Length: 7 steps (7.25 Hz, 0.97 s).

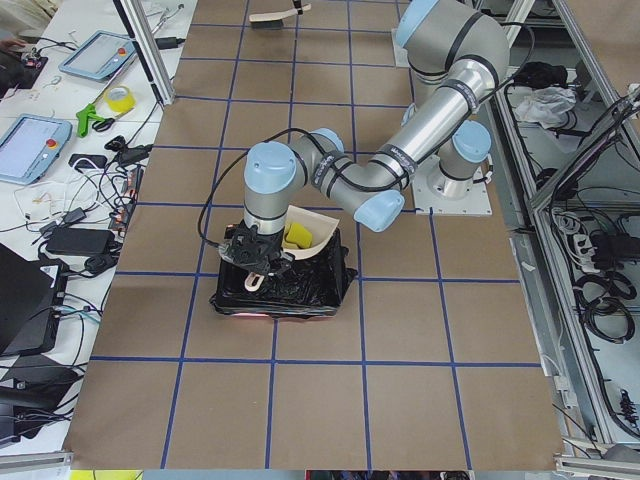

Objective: Sweep and dump trash into bin
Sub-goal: 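Tip the dustpan over the bin with the left gripper while the right lowers the brush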

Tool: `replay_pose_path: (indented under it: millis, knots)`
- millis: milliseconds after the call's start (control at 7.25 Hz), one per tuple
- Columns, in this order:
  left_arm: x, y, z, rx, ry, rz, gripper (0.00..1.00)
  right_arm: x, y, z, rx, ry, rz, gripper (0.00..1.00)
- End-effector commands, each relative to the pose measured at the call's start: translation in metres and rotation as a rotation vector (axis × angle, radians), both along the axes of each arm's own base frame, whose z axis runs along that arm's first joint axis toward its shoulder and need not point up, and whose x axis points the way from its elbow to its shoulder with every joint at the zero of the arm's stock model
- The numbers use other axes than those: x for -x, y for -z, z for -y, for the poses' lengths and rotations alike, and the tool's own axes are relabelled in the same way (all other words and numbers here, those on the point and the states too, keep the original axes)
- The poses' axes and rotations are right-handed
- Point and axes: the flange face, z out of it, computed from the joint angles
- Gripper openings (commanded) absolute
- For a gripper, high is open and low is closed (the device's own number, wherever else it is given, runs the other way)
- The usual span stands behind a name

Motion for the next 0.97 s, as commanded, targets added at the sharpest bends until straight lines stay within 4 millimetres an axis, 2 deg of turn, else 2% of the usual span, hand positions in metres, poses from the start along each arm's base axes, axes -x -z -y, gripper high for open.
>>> replay_pose_path:
  millis: [0,138,552,828]
  knots:
    - [-0.017,0.014,0.01,0.028,0.081,0.063,0.0,0.003,0.003,0.001,0.001,-0.004,-0.03,0.47]
    - [-0.022,0.016,0.013,0.04,0.122,0.098,0.0,0.005,0.003,0.002,0.004,-0.002,-0.04,0.59]
    - [-0.029,0.011,0.019,0.088,0.199,0.21,0.0,0.004,0.004,0.0,0.007,0.007,-0.041,0.7]
    - [-0.023,0.005,0.016,0.102,0.252,0.267,0.0,0.002,-0.006,0.001,0.025,0.044,-0.049,0.91]
